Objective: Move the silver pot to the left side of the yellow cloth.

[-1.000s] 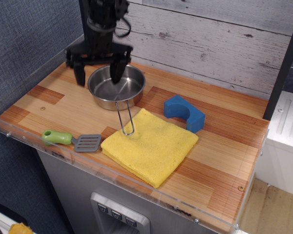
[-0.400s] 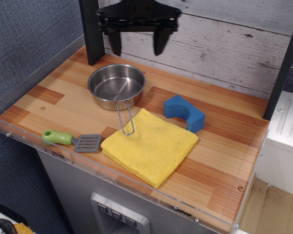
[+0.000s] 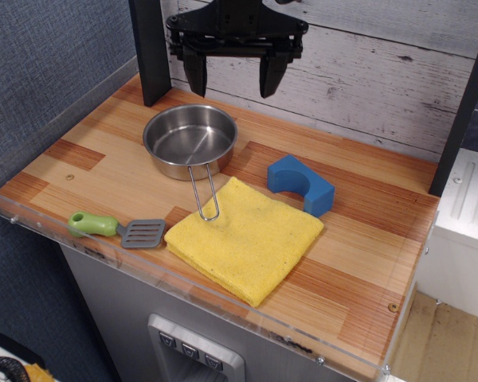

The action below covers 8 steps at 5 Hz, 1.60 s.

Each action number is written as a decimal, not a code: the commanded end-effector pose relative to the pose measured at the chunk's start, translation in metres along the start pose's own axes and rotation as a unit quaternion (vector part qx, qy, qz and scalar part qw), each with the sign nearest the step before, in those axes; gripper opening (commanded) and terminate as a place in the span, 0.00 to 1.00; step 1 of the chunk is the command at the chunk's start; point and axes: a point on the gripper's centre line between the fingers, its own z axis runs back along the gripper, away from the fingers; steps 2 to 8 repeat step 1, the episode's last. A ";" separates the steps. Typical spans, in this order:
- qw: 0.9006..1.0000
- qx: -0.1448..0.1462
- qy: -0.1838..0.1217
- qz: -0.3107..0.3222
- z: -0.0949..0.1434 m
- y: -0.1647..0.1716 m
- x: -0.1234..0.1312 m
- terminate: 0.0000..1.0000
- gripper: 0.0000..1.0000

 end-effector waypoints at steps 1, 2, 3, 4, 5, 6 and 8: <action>1.000 -0.011 -0.024 0.007 0.018 0.010 -0.002 1.00 1.00; 1.000 -0.011 -0.024 0.007 0.018 0.010 -0.002 1.00 1.00; 1.000 -0.011 -0.024 0.007 0.018 0.010 -0.002 1.00 1.00; 1.000 -0.011 -0.024 0.007 0.018 0.010 -0.002 1.00 1.00; 1.000 -0.011 -0.024 0.007 0.018 0.010 -0.002 1.00 1.00; 1.000 -0.011 -0.024 0.007 0.018 0.010 -0.002 1.00 1.00; 1.000 -0.011 -0.024 0.007 0.018 0.010 -0.002 1.00 1.00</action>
